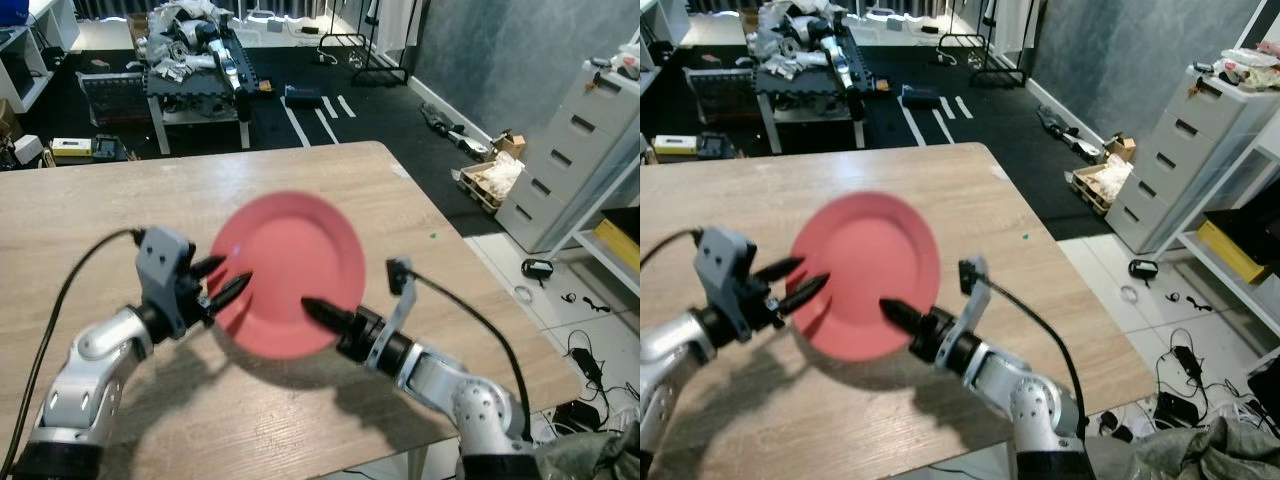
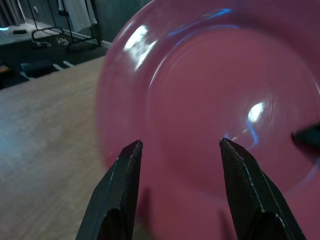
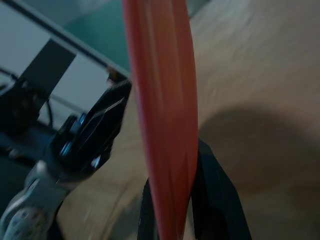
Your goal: Setting the table
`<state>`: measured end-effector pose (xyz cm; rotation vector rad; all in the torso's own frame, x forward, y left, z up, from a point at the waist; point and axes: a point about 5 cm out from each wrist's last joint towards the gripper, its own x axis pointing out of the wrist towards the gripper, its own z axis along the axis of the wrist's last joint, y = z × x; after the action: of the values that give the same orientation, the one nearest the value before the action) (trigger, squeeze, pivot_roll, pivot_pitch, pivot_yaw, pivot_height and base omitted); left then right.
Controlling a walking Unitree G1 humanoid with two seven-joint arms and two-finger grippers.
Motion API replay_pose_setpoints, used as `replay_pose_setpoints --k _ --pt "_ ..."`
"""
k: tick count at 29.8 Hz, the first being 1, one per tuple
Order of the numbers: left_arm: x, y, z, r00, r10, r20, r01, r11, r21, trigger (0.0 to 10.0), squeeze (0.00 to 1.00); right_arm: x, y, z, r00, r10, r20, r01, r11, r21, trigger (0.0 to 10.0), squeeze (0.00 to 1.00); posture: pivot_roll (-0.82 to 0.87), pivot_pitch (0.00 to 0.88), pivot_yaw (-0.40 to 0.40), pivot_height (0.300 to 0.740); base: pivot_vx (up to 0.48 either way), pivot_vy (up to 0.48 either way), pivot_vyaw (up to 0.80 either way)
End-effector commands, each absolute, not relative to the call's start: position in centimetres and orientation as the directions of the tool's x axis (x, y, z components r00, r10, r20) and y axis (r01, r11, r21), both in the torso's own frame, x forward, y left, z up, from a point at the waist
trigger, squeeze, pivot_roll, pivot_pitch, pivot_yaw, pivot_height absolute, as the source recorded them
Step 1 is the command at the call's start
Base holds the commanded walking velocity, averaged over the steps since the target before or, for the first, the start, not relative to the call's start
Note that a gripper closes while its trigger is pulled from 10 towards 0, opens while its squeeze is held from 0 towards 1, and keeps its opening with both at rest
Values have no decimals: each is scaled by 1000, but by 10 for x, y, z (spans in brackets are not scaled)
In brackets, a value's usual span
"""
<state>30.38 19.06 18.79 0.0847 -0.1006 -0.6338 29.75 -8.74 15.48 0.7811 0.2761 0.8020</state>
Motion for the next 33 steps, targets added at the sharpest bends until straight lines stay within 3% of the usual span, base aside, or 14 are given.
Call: replay_pose_setpoints --k 1,2,8,9,10,11,12,16,24,33 --pt "306 195 210 803 -581 133 573 814 97 10000 0 307 -105 173 749 647 140 -539 474 696 0 357 -18 0 26 740 0 0 0" --pt "307 197 221 804 -568 177 562 823 88 10000 0 311 -112 182 772 611 174 -540 487 686 0 0 -18 0 27 740 0 0 0" --pt "310 196 248 820 -497 283 504 862 52 10000 0 318 -134 210 836 483 261 -528 575 625 0 0 -19 0 32 740 0 0 0" --pt "310 191 253 834 -464 298 470 881 56 10000 0 321 -148 222 877 386 286 -479 667 571 1098 0 -21 0 36 740 0 0 0" --pt "310 191 253 834 -464 298 470 881 56 10000 0 321 -148 222 877 386 286 -479 667 571 1098 0 -21 0 36 740 0 0 0" --pt "308 186 256 840 -446 309 453 890 52 10000 0 323 -160 231 904 296 308 -419 752 508 3843 0 -22 0 39 740 0 0 0" --pt "305 176 255 848 -434 304 441 896 50 10000 0 323 -174 242 920 195 340 -343 821 456 10000 0 -26 0 42 740 0 0 0" --pt "298 154 229 882 -413 225 421 907 17 10000 0 316 -196 255 919 39 393 -209 893 399 10000 0 -33 0 45 740 0 0 0" --pt "302 151 205 950 -275 147 286 956 -64 10000 0 313 -199 233 946 -12 324 -116 921 373 10000 0 -40 0 42 740 0 0 0" --pt "305 153 206 964 -222 148 236 969 -78 10000 0 317 -197 226 950 -40 308 -85 921 380 10000 0 -36 0 42 740 0 0 0"
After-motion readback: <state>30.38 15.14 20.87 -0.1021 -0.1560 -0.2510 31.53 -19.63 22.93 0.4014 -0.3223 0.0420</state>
